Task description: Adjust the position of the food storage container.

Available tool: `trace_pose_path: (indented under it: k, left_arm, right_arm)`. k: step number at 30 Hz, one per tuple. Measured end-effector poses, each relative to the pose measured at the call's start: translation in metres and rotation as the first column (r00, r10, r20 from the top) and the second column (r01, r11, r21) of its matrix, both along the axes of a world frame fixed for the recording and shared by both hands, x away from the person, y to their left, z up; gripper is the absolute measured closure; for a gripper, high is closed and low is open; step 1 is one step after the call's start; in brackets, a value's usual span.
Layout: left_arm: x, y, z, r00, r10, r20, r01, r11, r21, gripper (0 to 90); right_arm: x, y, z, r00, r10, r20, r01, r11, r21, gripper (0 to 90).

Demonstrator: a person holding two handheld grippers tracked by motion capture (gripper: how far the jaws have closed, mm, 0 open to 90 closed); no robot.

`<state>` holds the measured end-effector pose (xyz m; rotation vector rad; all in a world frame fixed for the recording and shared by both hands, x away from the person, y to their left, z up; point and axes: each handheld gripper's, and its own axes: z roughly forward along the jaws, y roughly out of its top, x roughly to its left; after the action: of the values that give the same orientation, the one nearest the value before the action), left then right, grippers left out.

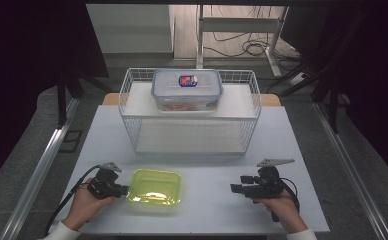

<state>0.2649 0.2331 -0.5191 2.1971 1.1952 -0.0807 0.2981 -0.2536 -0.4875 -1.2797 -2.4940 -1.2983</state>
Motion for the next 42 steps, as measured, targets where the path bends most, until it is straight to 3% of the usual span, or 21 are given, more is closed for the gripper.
trace_pose_path:
  k: [7,14,16,22,24,25,32,34,42]
  left_arm:
    - [0.0,-0.003,-0.001,1.0,0.001,-0.007,-0.001,0.9996,-0.027,90.0]
    - [0.0,-0.008,-0.002,1.0,-0.001,-0.007,0.001,0.9997,-0.026,90.0]
    - [0.0,-0.012,-0.001,1.0,-0.007,0.001,0.007,0.9999,-0.012,90.0]
    - [0.006,-0.028,0.001,0.9996,-0.029,0.001,0.029,0.9992,-0.026,90.0]
    - [0.006,-0.035,0.001,0.9992,-0.04,-0.005,0.039,0.9985,-0.037,90.0]
    - [0.008,-0.037,0.0,0.999,-0.04,-0.019,0.038,0.9972,-0.064,90.0]
    - [0.007,-0.047,-0.008,0.9987,-0.039,-0.032,0.036,0.9953,-0.09,90.0]
    - [0.006,-0.051,-0.005,0.9989,-0.045,-0.013,0.044,0.9966,-0.069,90.0]
    - [0.009,-0.069,-0.001,0.9977,-0.068,-0.004,0.067,0.9951,-0.072,89.7]
  right_arm:
    - [0.0,0.0,0.0,1.0,-0.001,-0.002,0.001,1.0,0.0,34.6]
    - [0.0,0.0,0.0,1.0,-0.002,-0.002,0.002,1.0,0.0,34.6]
    - [0.0,0.0,0.0,1.0,-0.002,-0.002,0.002,1.0,0.0,34.6]
    - [0.0,0.0,0.0,1.0,0.0,0.001,0.0,1.0,-0.001,34.6]
    - [0.0,-0.001,0.0,1.0,-0.003,-0.001,0.003,1.0,0.003,34.6]
    - [0.0,-0.001,0.0,1.0,-0.003,-0.001,0.003,1.0,0.003,34.6]
    - [0.0,-0.001,0.0,1.0,-0.003,-0.002,0.003,1.0,0.002,34.6]
    - [0.0,-0.002,0.0,1.0,-0.003,0.0,0.003,1.0,0.001,34.6]
    - [0.0,-0.001,0.0,1.0,-0.002,0.0,0.002,1.0,-0.001,34.6]
